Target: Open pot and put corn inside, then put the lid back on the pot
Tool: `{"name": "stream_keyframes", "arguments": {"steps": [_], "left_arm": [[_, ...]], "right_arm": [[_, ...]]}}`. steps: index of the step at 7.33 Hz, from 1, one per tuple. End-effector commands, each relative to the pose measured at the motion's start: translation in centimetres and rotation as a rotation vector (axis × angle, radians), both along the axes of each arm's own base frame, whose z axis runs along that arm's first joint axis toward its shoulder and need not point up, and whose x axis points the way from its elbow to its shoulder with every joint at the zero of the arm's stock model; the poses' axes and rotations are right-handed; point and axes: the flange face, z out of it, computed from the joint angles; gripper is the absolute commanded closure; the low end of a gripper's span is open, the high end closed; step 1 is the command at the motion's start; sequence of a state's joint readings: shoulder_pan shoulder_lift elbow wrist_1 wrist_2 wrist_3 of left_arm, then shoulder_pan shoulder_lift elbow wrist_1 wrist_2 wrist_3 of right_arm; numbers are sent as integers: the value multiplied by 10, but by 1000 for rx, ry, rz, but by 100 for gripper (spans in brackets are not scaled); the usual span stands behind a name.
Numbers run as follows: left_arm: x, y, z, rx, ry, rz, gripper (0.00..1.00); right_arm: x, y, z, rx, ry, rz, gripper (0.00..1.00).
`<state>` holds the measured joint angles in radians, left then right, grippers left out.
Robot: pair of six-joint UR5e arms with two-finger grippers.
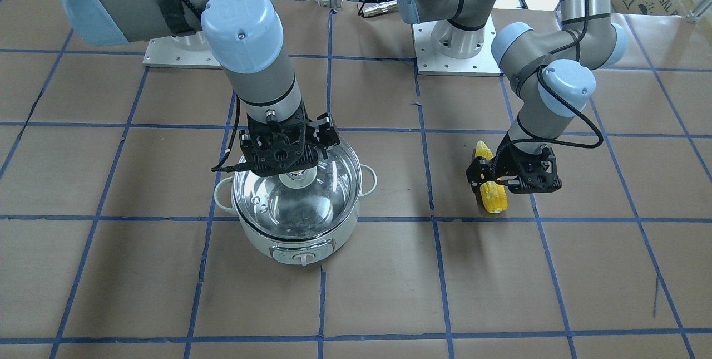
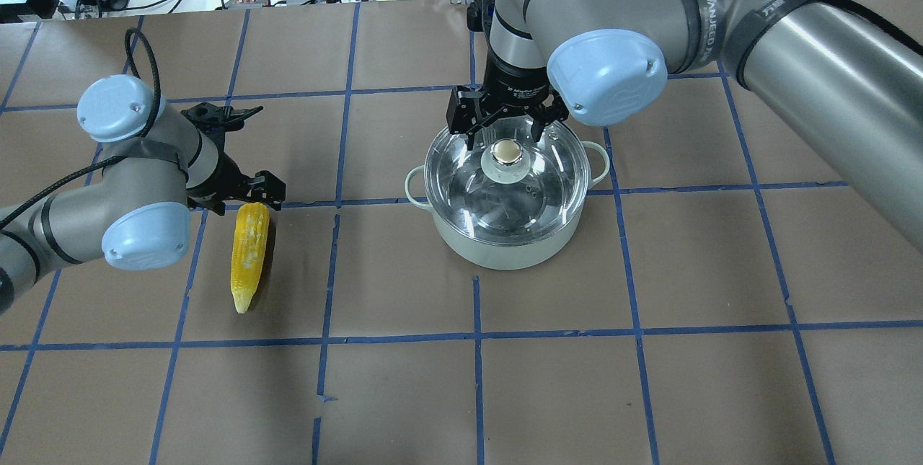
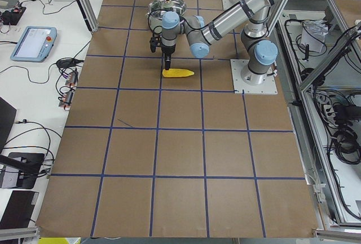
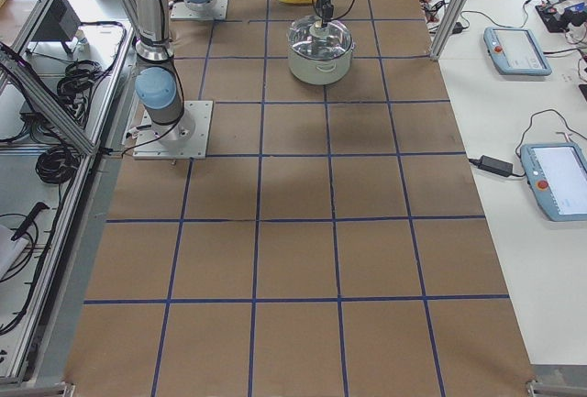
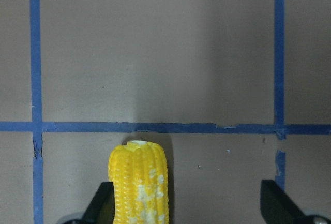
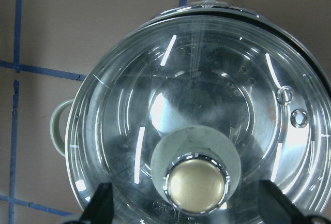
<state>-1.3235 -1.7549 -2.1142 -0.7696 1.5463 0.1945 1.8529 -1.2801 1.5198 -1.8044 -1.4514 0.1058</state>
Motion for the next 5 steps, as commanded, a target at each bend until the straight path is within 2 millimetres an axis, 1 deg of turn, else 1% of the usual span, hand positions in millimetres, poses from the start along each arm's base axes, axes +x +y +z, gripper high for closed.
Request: {"name": "stream_keyframes", "arguments": {"steps": [1,4,5], "left_arm": [[8,8,-13,7,1,7,0],[8,6,-27,16,4,9,0],[8,7,-28,21,5,7,0]], "right_arm": [[-3,-5,-5,-19,41,5,4],[-1,-6,-10,-33,37,0,6],[0,-7,-15,-24,39,2,8]]}}
